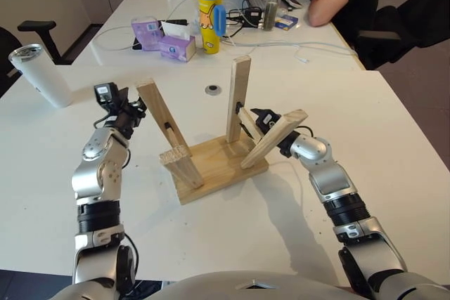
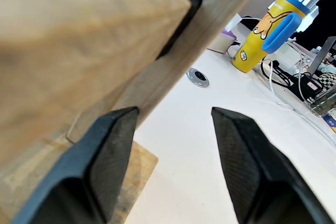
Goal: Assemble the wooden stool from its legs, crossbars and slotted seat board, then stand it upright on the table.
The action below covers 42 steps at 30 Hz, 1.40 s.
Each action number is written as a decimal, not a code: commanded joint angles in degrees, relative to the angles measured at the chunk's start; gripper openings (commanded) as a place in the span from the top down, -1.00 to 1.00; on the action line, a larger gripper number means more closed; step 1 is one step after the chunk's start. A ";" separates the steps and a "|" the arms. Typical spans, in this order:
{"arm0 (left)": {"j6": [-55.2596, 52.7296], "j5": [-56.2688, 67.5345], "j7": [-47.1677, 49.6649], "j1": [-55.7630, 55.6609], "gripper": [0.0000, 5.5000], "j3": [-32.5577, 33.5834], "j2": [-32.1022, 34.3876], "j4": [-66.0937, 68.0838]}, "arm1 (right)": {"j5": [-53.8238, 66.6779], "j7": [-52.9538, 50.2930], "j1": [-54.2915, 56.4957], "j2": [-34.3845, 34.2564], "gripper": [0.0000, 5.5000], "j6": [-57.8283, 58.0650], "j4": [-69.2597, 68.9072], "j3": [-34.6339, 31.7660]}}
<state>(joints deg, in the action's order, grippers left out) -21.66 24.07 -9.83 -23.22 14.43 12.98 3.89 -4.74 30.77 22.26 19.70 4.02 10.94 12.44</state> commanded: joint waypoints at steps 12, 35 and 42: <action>16.01 -6.35 -6.15 -30.42 -0.21 -3.43 -4.65 41.76 | -2.06 -6.46 1.58 1.63 0.05 -1.43 6.38 -4.42; 6.80 -11.47 -9.24 27.60 0.20 -10.37 3.85 -14.25 | 14.39 -8.79 -20.69 -0.26 0.47 5.25 -10.37 -18.75; -0.02 -15.39 -8.02 36.42 0.62 -15.54 4.88 -21.74 | 14.54 -9.11 -28.99 -0.49 0.89 13.38 -18.39 -16.49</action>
<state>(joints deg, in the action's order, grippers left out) -19.39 10.32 -18.75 12.19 -0.09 17.28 -16.74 9.66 21.21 -4.98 18.84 15.02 -5.31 -5.07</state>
